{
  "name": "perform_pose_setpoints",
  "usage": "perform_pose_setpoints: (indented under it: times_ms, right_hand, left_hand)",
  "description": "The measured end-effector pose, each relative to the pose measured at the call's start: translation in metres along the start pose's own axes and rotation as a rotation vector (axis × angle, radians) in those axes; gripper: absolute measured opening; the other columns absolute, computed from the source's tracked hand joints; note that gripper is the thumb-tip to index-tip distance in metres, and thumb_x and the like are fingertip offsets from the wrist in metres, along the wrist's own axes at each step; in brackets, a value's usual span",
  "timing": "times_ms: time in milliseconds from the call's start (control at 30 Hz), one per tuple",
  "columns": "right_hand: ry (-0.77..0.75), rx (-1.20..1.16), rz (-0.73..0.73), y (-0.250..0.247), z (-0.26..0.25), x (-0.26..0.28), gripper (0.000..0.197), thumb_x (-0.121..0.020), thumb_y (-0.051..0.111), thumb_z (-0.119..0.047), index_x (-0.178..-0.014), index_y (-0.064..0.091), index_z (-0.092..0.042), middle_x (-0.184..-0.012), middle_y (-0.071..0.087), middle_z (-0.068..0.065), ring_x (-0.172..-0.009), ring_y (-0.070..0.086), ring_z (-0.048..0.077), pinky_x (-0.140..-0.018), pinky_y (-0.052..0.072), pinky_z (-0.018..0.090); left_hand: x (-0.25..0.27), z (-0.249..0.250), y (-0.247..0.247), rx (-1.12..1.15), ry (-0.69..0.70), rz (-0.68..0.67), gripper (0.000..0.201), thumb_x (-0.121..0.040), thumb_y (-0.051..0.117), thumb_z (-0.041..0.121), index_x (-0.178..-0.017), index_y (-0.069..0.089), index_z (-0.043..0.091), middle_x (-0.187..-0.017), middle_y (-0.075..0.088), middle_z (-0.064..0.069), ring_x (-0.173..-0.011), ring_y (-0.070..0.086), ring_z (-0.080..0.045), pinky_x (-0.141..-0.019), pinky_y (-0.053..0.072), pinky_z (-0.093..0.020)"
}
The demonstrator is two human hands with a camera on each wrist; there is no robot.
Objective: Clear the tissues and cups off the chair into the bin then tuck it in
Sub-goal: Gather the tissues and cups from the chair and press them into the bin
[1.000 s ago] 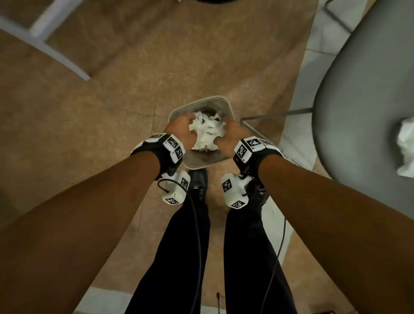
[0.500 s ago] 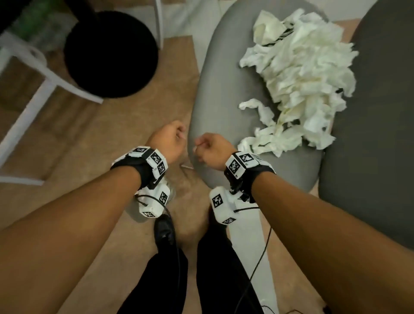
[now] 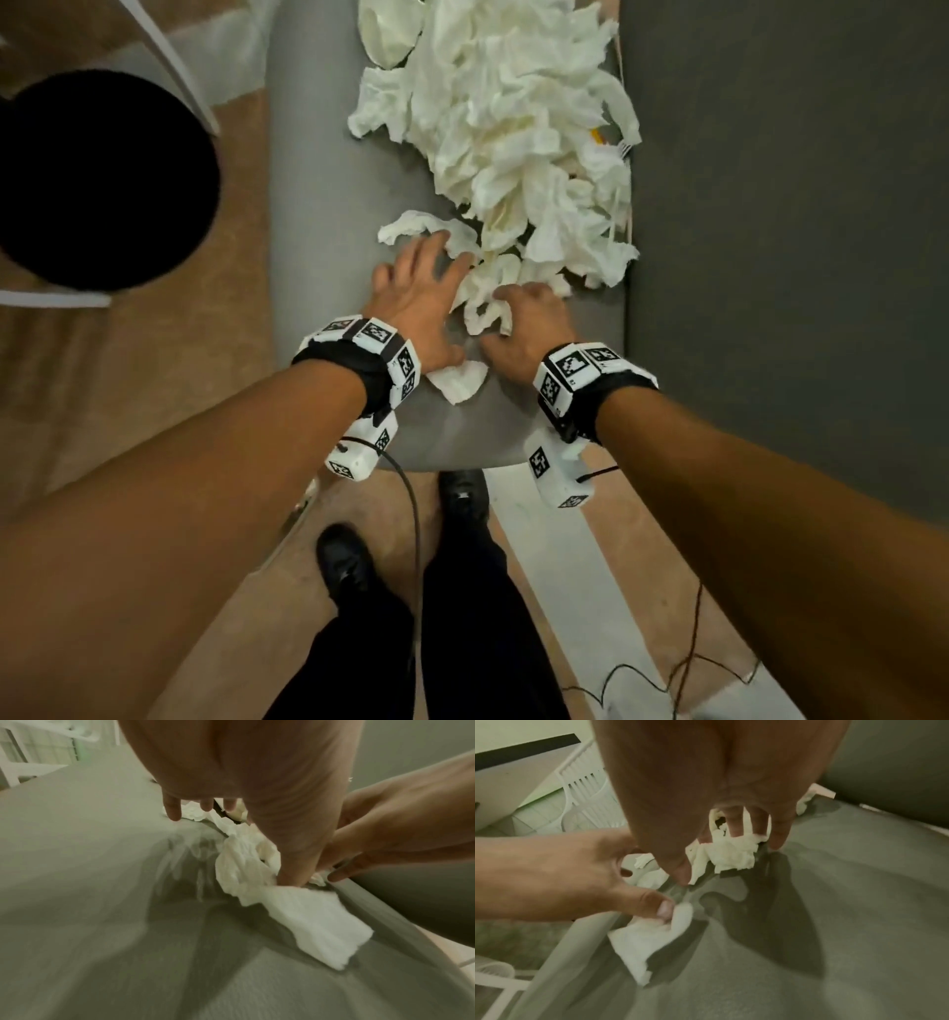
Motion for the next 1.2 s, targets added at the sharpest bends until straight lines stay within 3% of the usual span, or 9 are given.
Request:
perform_pose_setpoints:
  times_ms: [100, 233, 400, 500, 633, 767, 933, 1067, 1200]
  right_hand:
    - [-0.125, -0.014, -0.039, 0.008, -0.023, -0.004, 0.039, -0.082, 0.071, -0.036, -0.115, 0.067, -0.016, -0.127, 0.057, 0.013, -0.119, 0.052, 0.031, -0.098, 0.044, 0.034]
    - [-0.24, -0.081, -0.112, 0.011, -0.049, -0.003, 0.021, -0.082, 0.071, -0.025, -0.101, 0.068, -0.016, -0.106, 0.067, 0.007, -0.099, 0.062, 0.025, -0.08, 0.047, 0.029]
    - [-0.173, -0.297, -0.117, 0.009, -0.043, -0.007, 0.045, -0.08, 0.072, -0.015, -0.118, 0.046, -0.019, -0.093, 0.061, 0.0, -0.085, 0.061, 0.021, -0.071, 0.047, 0.029]
    - [-0.204, -0.28, -0.124, 0.011, -0.053, -0.008, 0.074, -0.077, 0.073, -0.015, -0.14, 0.035, -0.017, -0.105, 0.062, 0.003, -0.092, 0.06, 0.021, -0.076, 0.044, 0.026]
    - [-0.174, -0.087, -0.222, 0.047, -0.068, -0.01, 0.041, -0.075, 0.064, -0.035, -0.113, 0.061, -0.021, -0.118, 0.059, 0.011, -0.092, 0.046, 0.017, -0.075, 0.03, 0.013]
    - [-0.206, -0.109, -0.198, 0.054, -0.098, -0.001, 0.032, -0.083, 0.065, -0.022, -0.113, 0.065, -0.011, -0.13, 0.051, 0.009, -0.111, 0.052, 0.021, -0.084, 0.03, 0.011]
    - [-0.259, -0.134, -0.24, 0.072, -0.153, 0.018, 0.021, -0.086, 0.063, -0.022, -0.103, 0.061, -0.01, -0.102, 0.07, 0.011, -0.092, 0.065, 0.031, -0.071, 0.045, 0.029]
    - [-0.299, -0.147, -0.282, 0.099, -0.2, 0.041, 0.013, -0.087, 0.063, -0.024, -0.096, 0.058, -0.016, -0.097, 0.069, 0.005, -0.087, 0.064, 0.025, -0.07, 0.044, 0.028]
    - [-0.351, -0.158, -0.369, 0.147, -0.25, 0.068, 0.011, -0.085, 0.064, -0.022, -0.094, 0.062, -0.015, -0.086, 0.068, -0.001, -0.08, 0.065, 0.02, -0.067, 0.046, 0.026]
  left_hand:
    - [-0.012, -0.018, -0.003, -0.056, -0.077, 0.01, 0.126, -0.057, 0.076, 0.067, -0.154, 0.008, 0.026, -0.163, -0.001, -0.007, -0.15, 0.006, -0.036, -0.114, 0.018, -0.057]
    - [-0.015, -0.031, -0.003, -0.039, -0.105, -0.026, 0.121, -0.063, 0.075, 0.062, -0.156, 0.005, 0.025, -0.161, 0.011, -0.004, -0.146, 0.018, -0.032, -0.108, 0.029, -0.055]
    - [-0.013, -0.024, -0.007, 0.129, -0.025, -0.063, 0.04, -0.087, 0.06, 0.025, -0.126, 0.055, 0.019, -0.118, 0.053, -0.01, -0.108, 0.051, -0.035, -0.089, 0.047, -0.045]
    - [0.001, -0.024, 0.004, 0.291, -0.044, -0.095, 0.026, -0.089, 0.055, 0.014, -0.114, 0.06, 0.012, -0.108, 0.061, -0.014, -0.097, 0.062, -0.033, -0.083, 0.049, -0.037]
    - [0.027, -0.03, 0.01, 0.436, -0.051, -0.066, 0.012, -0.091, 0.052, 0.014, -0.1, 0.052, 0.021, -0.105, 0.059, -0.006, -0.095, 0.057, -0.026, -0.082, 0.04, -0.028]
    - [0.052, -0.064, 0.013, 0.544, -0.201, 0.003, 0.009, -0.091, 0.048, 0.013, -0.099, 0.047, 0.016, -0.104, 0.05, -0.004, -0.09, 0.054, -0.023, -0.079, 0.041, -0.031]
    - [0.094, -0.113, 0.011, 0.707, -0.44, 0.063, 0.019, -0.09, 0.05, 0.008, -0.108, 0.044, 0.008, -0.101, 0.059, -0.011, -0.088, 0.06, -0.027, -0.075, 0.049, -0.039]
    - [0.14, -0.16, 0.019, 0.867, -0.591, 0.115, 0.028, -0.09, 0.048, 0.012, -0.117, 0.049, 0.007, -0.106, 0.063, -0.013, -0.097, 0.061, -0.032, -0.074, 0.044, -0.034]
    - [0.201, -0.209, 0.054, 1.141, -0.769, 0.162, 0.043, -0.082, 0.054, 0.031, -0.121, 0.054, 0.014, -0.108, 0.065, -0.005, -0.097, 0.061, -0.023, -0.076, 0.045, -0.03]
Point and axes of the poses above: each hand's wrist, its own x-axis away from the middle knuckle, its own y-axis out of the palm, z = x × y, the point moved 10 cm from there along -x, towards the middle knuckle
